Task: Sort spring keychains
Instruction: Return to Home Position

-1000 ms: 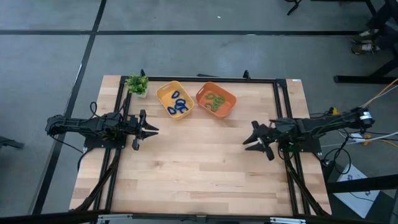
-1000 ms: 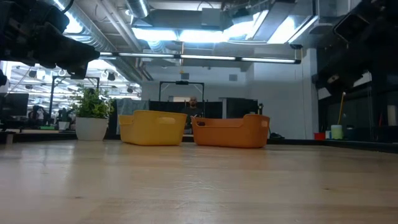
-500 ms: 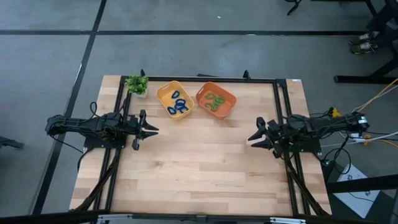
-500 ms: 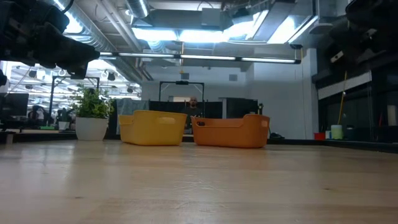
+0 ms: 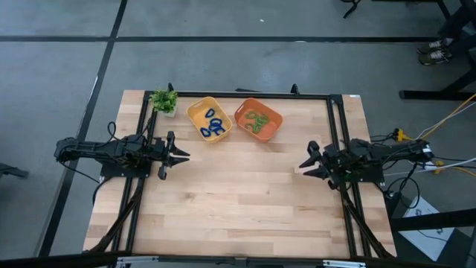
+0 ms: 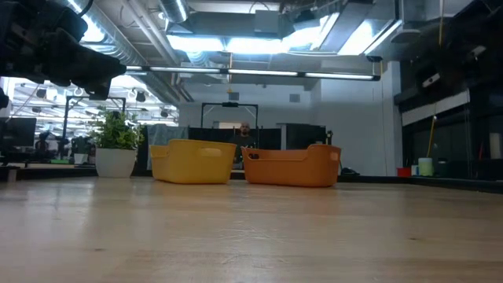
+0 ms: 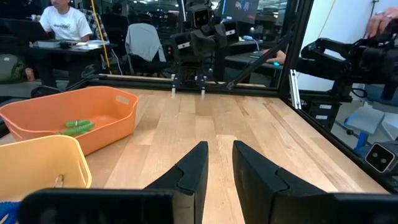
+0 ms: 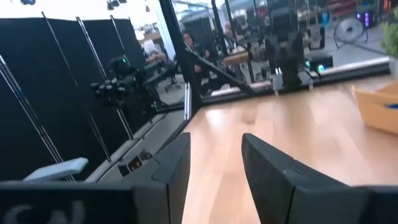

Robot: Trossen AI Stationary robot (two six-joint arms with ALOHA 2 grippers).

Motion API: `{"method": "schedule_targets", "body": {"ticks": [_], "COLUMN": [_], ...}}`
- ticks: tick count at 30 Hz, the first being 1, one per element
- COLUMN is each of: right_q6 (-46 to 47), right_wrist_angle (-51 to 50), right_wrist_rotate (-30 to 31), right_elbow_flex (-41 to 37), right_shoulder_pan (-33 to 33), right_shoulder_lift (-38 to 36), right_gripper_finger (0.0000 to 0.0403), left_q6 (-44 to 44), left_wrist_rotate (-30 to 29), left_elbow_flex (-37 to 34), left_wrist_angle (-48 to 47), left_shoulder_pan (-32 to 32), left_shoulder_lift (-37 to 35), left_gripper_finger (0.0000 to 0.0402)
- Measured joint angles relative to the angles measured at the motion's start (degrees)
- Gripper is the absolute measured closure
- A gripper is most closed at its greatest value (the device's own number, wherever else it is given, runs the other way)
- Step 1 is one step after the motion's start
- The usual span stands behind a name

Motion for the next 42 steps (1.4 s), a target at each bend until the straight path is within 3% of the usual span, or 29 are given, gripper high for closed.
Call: {"method": "schedule_targets", "body": {"ticks": [8,16,30,42], "right_q6": [0.0,0.0,0.0,0.0], "right_wrist_angle": [0.5,-7.2,-7.2,-7.2], "right_wrist_rotate": [0.0,0.1,1.0,1.0], "right_elbow_flex": [0.0,-0.1,-0.1,-0.1], "right_shoulder_pan": [0.0,0.0,-4.5,-4.7], "right_shoulder_lift": [-3.9,-3.9,-3.0,-2.5], "right_gripper_finger": [0.0258,0.0258,0.0258,0.0258], "left_q6": [0.0,0.0,0.0,0.0], "left_wrist_rotate": [0.0,0.0,0.0,0.0], "left_elbow_flex": [0.0,0.0,0.0,0.0], "left_wrist_angle": [0.0,0.0,0.0,0.0], "left_shoulder_pan": [0.0,0.0,0.0,0.0], "left_shoulder_lift": [0.0,0.0,0.0,0.0], "left_gripper_finger": [0.0332,0.0331,0.0332,0.0331]}}
